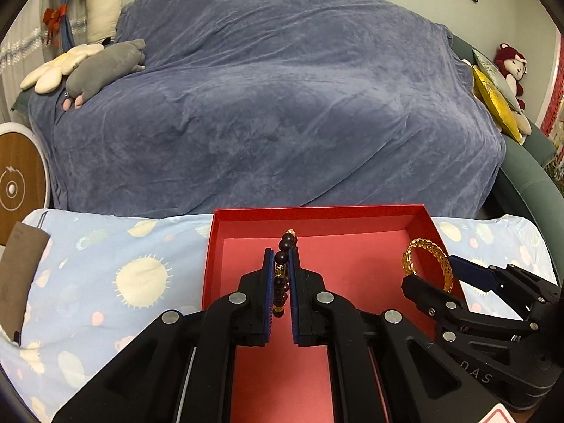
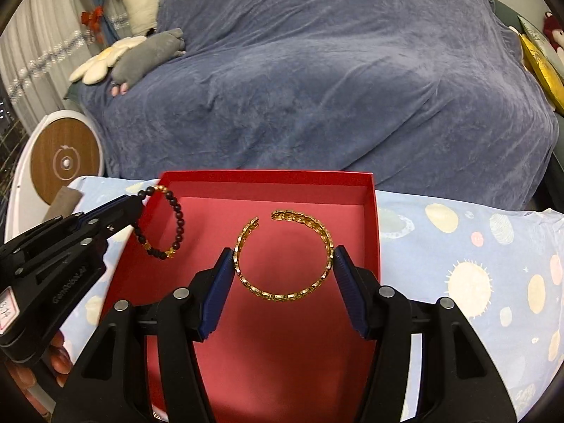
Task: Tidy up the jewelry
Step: 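Carry both bracelets into the red box and open both tools, then withdraw both tools from the box back toward the jewelry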
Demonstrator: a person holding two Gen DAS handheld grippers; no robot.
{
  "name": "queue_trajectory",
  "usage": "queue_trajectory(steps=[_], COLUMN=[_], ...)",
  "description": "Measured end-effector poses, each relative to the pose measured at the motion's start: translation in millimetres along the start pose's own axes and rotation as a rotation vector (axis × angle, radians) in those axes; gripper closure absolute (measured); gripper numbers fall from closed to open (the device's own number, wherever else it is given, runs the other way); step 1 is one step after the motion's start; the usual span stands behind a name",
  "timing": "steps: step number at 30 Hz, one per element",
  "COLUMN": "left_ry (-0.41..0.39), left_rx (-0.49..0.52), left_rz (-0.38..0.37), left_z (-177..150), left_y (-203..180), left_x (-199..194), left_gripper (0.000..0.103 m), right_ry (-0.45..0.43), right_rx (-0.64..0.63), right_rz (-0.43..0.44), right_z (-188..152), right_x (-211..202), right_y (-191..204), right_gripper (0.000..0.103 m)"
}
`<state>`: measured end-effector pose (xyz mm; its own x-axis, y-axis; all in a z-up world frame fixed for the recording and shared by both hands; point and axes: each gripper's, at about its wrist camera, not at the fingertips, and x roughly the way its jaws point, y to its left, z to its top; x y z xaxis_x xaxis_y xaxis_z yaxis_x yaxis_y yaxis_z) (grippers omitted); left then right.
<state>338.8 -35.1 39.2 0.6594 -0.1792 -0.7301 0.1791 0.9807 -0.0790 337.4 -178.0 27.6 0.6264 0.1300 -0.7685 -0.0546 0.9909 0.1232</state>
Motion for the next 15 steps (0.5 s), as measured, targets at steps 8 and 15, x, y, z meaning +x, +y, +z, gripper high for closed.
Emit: queue_trajectory(steps=[8, 15], left_ry=[-0.013, -0.068], left_rx=[-0.044, 0.026], left_rz=[0.031, 0.048], left_z=[-7, -37], left_y=[15, 21], left_x=[5, -51], left_gripper=[0.036, 0.026], right_ry=[-0.043, -0.080], right_rx=[0.030, 0.006], right_rz=[0.016, 0.052], right_z=[-12, -53], right_x=[-10, -73], right_y=[-10, -5], right_gripper=[0.033, 0.025])
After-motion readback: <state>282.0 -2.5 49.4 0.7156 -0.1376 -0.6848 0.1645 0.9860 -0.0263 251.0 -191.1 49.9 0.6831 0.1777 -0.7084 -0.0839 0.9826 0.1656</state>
